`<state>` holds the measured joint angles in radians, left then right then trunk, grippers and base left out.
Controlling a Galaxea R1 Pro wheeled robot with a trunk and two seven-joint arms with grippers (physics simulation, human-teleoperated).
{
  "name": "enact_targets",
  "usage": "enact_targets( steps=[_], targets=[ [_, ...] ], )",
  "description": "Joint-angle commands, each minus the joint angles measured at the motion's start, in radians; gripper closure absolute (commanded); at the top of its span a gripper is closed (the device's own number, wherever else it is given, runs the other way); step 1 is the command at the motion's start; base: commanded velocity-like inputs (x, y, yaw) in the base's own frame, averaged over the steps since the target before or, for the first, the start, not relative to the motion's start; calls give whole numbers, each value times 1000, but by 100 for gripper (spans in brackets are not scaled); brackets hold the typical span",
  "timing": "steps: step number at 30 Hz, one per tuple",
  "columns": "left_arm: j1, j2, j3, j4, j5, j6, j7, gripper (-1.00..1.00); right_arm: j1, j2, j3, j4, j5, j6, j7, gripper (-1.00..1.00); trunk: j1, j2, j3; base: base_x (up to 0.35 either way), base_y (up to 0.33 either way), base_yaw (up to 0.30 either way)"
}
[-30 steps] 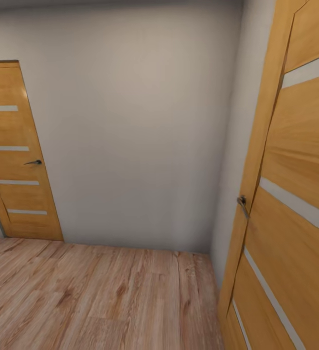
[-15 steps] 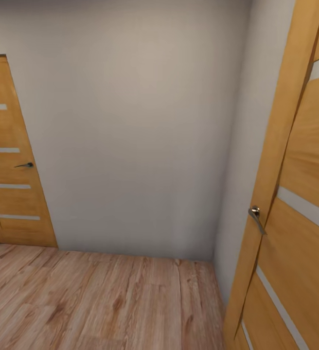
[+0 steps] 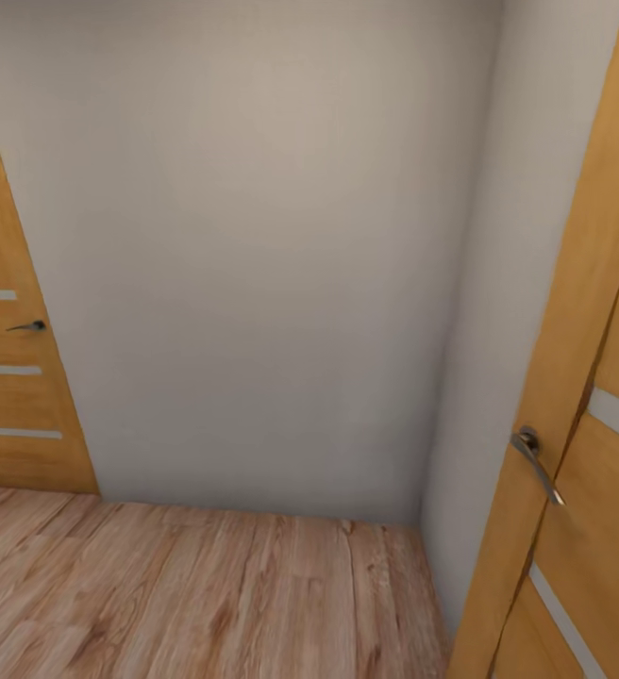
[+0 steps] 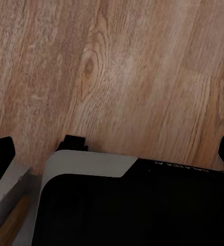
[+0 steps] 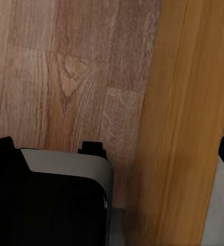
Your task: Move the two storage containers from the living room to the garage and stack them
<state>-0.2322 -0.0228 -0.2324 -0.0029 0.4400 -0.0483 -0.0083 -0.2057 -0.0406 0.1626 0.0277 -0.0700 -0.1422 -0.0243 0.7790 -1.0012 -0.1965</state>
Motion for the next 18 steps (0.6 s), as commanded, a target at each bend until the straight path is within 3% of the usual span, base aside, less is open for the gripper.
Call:
enact_targets(
  steps=[1,9,18],
  targets=[
    [-1,0,-8,1,9,-4,-1,-100,-1,1,8,3,-7,-5,-2,-100,1,-1,-1,316,0,0],
    [-1,1,-8,1,9,-4,-1,-100,-1,2,8,3,-7,-8,-2,-100,1,-1,-1,316,0,9],
    [-1,1,-8,1,9,-4,-1,-100,-1,1,8,3,-7,-10,-2,-100,1,-1,-1,316,0,227]
  ],
)
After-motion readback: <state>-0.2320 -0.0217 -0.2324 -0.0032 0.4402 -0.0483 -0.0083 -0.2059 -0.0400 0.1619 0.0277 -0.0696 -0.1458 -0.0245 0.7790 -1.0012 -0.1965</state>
